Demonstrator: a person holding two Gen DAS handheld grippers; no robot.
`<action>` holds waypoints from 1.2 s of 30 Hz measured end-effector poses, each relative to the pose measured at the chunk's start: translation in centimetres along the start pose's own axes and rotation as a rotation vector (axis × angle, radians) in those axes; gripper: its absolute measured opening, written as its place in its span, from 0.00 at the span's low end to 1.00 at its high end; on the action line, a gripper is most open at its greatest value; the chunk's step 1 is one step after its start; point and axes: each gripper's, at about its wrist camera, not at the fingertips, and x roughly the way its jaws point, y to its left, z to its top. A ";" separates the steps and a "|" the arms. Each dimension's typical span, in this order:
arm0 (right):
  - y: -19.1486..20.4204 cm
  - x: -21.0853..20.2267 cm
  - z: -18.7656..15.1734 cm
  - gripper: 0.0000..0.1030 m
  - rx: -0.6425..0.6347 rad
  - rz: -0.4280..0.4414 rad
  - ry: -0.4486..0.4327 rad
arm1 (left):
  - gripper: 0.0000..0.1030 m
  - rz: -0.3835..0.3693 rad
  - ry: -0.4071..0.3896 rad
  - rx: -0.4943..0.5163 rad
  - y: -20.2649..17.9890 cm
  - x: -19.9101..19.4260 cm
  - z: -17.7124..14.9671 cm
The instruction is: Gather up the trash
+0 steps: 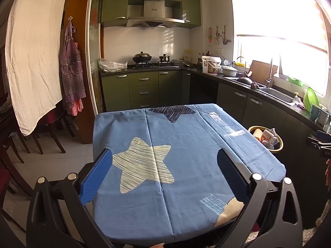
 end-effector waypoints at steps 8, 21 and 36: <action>0.0 0.1 -0.1 0.95 0.001 -0.001 0.004 | 0.93 -0.024 0.011 0.003 -0.1 0.2 0.1; 0.0 0.4 -0.3 0.95 0.000 -0.004 0.013 | 0.94 -0.055 0.035 0.010 -0.5 1.1 0.2; 0.0 0.6 -0.5 0.95 -0.002 -0.002 0.018 | 0.94 -0.068 0.047 -0.014 -0.1 2.0 0.0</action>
